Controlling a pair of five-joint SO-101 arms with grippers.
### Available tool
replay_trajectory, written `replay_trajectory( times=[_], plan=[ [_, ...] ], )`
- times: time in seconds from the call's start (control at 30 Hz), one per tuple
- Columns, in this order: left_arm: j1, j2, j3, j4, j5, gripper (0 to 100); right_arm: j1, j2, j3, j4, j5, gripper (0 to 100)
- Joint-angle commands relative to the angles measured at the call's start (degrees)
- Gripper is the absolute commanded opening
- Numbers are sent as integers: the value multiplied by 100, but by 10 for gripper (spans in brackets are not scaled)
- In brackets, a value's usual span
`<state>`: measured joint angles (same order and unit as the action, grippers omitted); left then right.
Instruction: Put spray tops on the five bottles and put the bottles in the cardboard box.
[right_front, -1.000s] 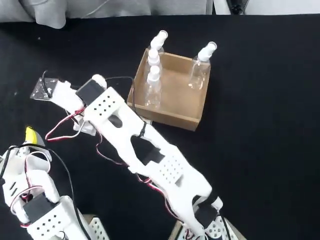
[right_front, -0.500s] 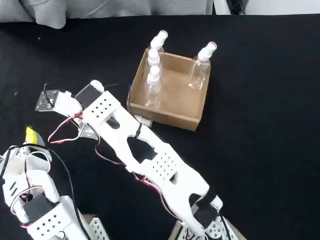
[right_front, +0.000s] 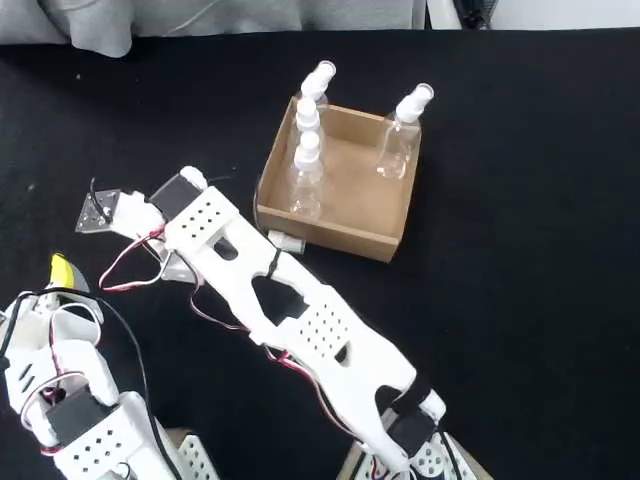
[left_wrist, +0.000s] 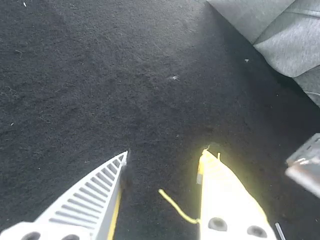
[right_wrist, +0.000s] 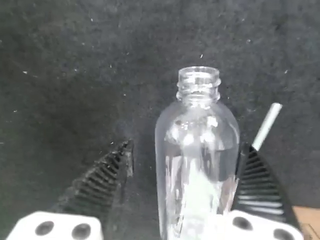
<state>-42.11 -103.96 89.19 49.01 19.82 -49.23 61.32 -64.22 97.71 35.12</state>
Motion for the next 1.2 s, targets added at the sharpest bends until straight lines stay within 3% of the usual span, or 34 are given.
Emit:
replay_trajectory(
  times=[0.0, 0.17, 0.4, 1.17],
  plan=[
    [-48, -62, -92, 35, -35, 209, -62, -4, -347, -141, 114, 272],
    [-57, -62, -92, 35, -35, 209, -62, 40, -347, -123, 105, 268],
    [-57, -62, -92, 26, -35, 209, -62, 40, -347, -114, 97, 140],
    [-4, -62, -92, 0, -35, 209, -53, 22, -295, 343, -923, 134]
  ],
)
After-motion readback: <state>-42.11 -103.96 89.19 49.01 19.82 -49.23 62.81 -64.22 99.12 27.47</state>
